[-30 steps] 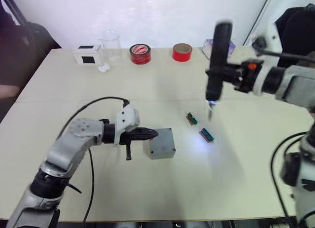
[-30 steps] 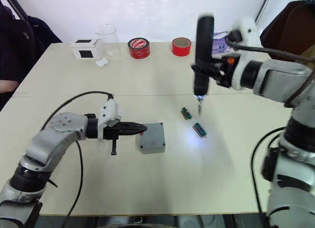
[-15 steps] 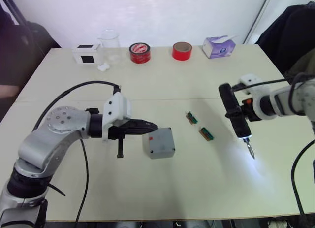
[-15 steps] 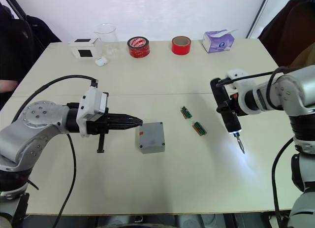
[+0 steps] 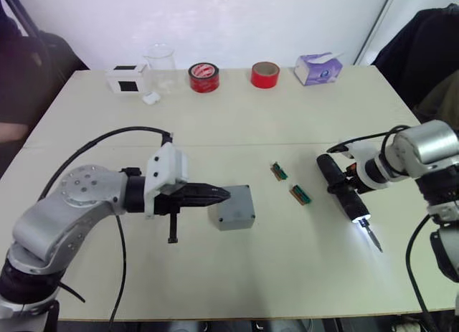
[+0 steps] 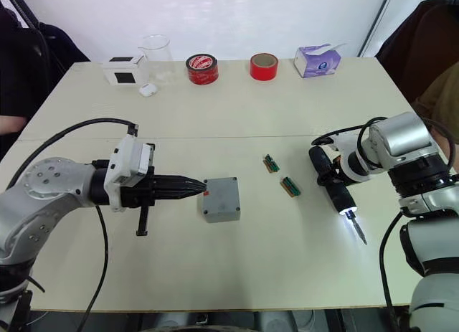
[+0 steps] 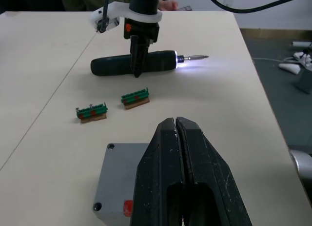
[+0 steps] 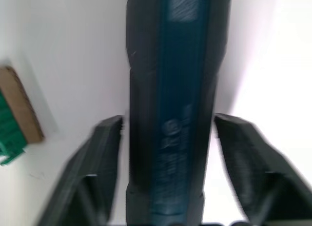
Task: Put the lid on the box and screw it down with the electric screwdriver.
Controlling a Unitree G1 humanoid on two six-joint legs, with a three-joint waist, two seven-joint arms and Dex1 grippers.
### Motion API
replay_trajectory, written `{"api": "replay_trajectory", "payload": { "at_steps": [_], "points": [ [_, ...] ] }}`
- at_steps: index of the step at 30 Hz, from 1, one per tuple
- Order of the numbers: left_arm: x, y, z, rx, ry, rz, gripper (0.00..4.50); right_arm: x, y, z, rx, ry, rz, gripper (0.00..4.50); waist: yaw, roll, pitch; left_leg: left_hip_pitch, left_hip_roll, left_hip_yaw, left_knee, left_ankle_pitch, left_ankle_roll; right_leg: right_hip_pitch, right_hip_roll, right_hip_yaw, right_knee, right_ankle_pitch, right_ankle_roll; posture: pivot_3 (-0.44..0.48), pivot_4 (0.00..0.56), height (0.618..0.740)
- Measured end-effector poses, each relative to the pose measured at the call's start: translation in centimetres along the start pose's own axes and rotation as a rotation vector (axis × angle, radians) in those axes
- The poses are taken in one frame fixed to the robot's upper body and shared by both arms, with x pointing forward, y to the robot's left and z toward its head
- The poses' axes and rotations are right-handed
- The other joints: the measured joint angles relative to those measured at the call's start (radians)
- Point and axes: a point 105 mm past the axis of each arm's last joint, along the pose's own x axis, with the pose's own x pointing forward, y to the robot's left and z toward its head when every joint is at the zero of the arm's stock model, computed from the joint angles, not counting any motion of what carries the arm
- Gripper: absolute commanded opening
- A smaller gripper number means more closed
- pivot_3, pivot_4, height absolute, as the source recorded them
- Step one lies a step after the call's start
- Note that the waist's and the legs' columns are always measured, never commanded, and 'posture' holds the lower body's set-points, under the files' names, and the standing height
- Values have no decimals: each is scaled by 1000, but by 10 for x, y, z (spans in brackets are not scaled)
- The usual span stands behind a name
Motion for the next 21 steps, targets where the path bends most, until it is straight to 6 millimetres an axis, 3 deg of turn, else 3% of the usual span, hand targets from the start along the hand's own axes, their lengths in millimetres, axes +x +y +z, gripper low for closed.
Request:
{"api": "replay_trajectory", "payload": {
  "at_steps": [1, 6, 9, 13, 15, 17, 21],
  "points": [
    [-2, 0, -1, -9, 6, 7, 0, -2, -1, 4, -9, -17, 1, 4459, -1, 0, 0, 0, 0, 0, 0, 0, 0, 0, 0, 0, 1, 0, 0, 0, 150, 740],
    [-12, 2, -13, -41, 64, 52, 0, -41, 2, 38, -201, -231, 7, 4459, 0, 1, 1, 1, 0, 0, 0, 0, 0, -1, 0, 0, 3, 0, 0, 0, 150, 740],
    [-19, 5, -23, -70, 100, 93, 0, -60, 23, 52, -384, -361, 64, 4459, 0, 0, 2, 1, 0, 0, 0, 0, 0, -1, 0, 0, 3, 0, 0, 0, 150, 740],
    [-30, 10, -47, -132, 155, 151, 0, -72, 69, 50, -540, -505, 287, 3361, -1, 0, 2, 2, 0, 0, 0, 0, 0, -1, 0, 1, 5, 0, 0, 0, 150, 740],
    [-35, 10, -66, -153, 203, 170, 0, -72, 88, 39, -616, -543, 364, 2655, 2, 0, 2, 2, 0, 0, 0, 1, 0, -1, -1, 0, 5, 0, 0, 0, 150, 740],
    [-35, 9, -80, -172, 234, 170, 0, -64, 100, 27, -656, -541, 414, 1871, 5, -1, 2, 2, -2, 0, 1, 1, 2, 0, -2, 0, 5, 0, 0, 0, 150, 740],
    [-30, 11, -89, -160, 238, 165, 0, -53, 117, 11, -704, -552, 469, 527, 3, -2, 2, 2, -4, 0, 1, 2, 3, 0, -5, 0, 6, 1, 1, 0, 150, 740]
  ]
}}
